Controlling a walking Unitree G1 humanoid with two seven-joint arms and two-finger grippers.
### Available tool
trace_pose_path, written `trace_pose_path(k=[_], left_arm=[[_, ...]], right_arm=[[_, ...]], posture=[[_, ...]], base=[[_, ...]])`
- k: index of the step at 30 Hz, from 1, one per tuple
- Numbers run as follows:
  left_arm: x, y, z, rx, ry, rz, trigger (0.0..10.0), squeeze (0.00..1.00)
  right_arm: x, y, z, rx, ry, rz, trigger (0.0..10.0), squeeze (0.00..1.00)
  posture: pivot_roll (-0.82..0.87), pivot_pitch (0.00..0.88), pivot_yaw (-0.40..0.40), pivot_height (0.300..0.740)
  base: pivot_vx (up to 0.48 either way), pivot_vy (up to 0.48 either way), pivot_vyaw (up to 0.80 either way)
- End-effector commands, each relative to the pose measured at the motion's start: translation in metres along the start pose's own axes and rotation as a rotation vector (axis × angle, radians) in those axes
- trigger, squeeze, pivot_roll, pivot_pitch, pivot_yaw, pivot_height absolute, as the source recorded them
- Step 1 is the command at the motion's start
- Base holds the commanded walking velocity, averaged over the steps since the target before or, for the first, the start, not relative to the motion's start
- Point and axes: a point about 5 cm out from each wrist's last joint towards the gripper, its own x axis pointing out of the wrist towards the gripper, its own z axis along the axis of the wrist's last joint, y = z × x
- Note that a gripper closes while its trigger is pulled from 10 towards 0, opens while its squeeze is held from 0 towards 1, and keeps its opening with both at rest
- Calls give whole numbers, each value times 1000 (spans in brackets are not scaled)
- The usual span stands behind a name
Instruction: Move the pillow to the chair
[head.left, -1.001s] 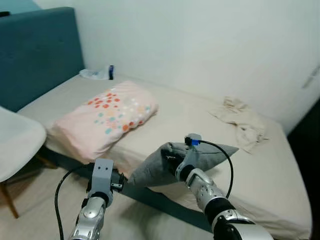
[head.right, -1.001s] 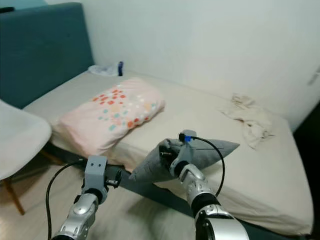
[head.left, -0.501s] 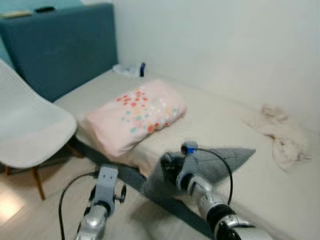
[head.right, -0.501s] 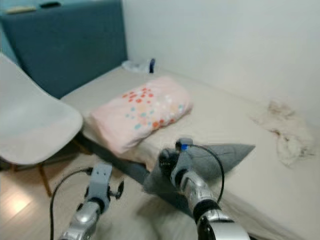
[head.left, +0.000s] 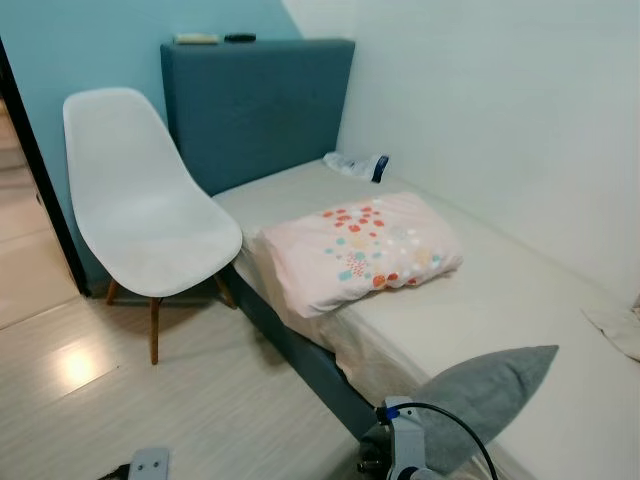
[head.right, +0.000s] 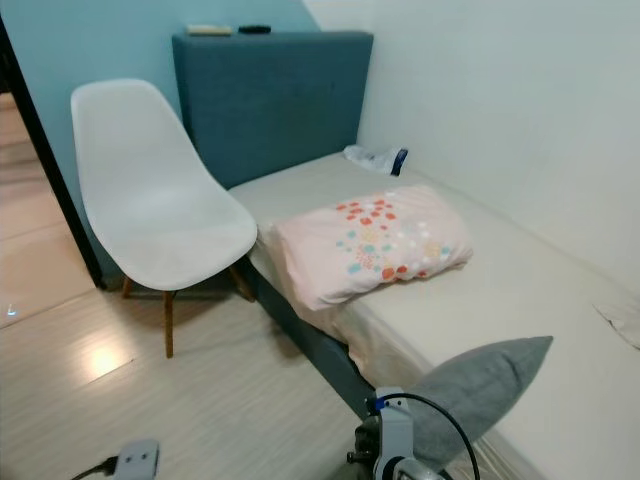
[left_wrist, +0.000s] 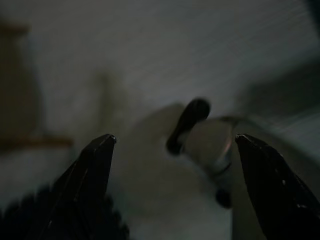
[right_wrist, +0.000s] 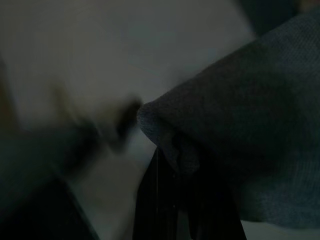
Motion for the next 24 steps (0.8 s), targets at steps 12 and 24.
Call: trace_pose_path(k=[12,24], left_arm=[[-3,-10,-20,-7,129,-112,10000,0],[-4,-9,-23,-25,143,-120,10000,0]], right_arm=[[1,7,-10,-75,70,22,10000,0],[1,6,-11,-86,74,14,10000,0]], posture=[[210,0,-118,740],[215,0,-124,740]], base=[[0,0,761],[0,0,763]])
